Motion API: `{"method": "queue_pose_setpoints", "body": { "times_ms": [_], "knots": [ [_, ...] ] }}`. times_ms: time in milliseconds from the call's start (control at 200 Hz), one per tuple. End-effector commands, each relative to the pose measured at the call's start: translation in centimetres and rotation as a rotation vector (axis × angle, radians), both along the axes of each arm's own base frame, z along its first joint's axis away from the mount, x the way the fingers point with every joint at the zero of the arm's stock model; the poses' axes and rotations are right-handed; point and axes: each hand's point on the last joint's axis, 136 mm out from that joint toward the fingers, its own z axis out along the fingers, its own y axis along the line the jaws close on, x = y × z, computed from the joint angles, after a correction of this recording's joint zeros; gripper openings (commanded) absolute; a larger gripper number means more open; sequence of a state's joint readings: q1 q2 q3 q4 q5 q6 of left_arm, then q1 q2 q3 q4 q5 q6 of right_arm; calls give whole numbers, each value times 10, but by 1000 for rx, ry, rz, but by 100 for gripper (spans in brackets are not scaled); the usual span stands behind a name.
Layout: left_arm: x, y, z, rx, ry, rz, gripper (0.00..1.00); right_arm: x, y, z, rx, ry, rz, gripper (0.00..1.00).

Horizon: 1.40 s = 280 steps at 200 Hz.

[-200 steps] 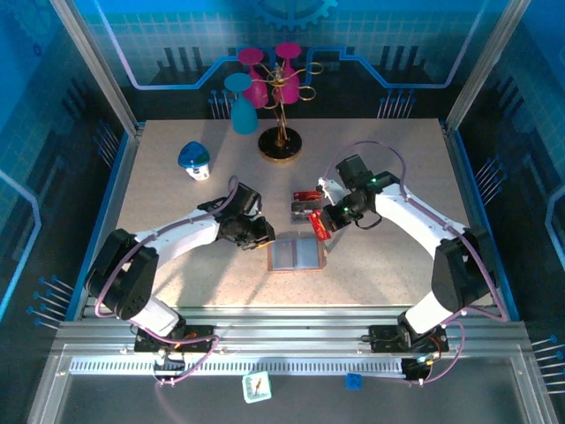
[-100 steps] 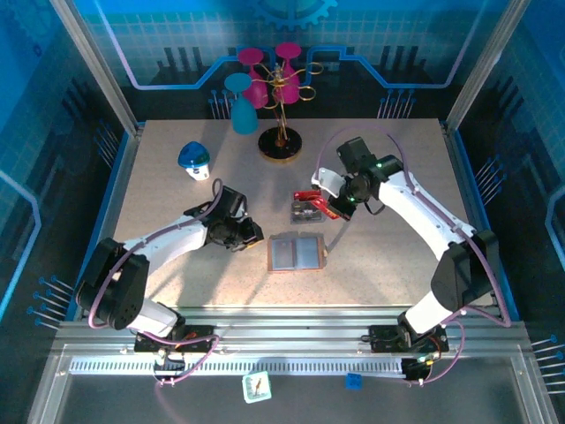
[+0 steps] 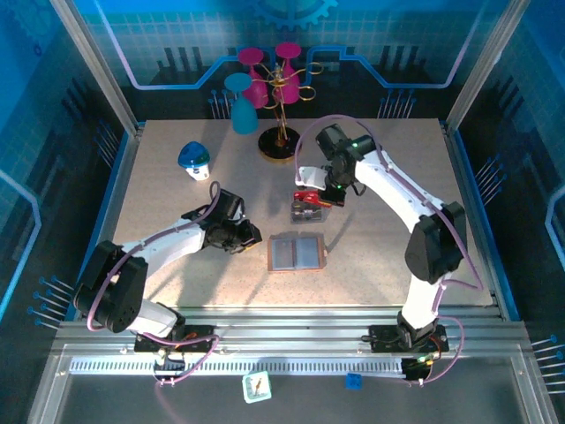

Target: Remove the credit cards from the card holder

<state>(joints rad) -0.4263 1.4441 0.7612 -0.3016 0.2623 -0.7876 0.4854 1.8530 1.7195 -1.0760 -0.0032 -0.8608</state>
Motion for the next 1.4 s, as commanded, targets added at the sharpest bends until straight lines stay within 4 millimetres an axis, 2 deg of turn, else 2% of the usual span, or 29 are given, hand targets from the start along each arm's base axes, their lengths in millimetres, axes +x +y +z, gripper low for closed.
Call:
{"method": "queue_pose_setpoints", "body": {
  "times_ms": [0,375,765,1106,1396],
  "knots": [
    [-3,1,3,-34,4,21,22,5,2,-1,-52,5,78,0],
    [-4,1,2,-42,15,24,25,28,17,-16,-99,78,136,0],
    [-8,9,-5,-54,26,60,25,45,20,-31,-161,80,176,0],
    [-11,14,-9,-61,30,75,25,47,32,-39,-164,85,208,0],
    [-14,17,-11,-65,35,83,25,45,32,-52,-198,106,210,0]
  ]
}}
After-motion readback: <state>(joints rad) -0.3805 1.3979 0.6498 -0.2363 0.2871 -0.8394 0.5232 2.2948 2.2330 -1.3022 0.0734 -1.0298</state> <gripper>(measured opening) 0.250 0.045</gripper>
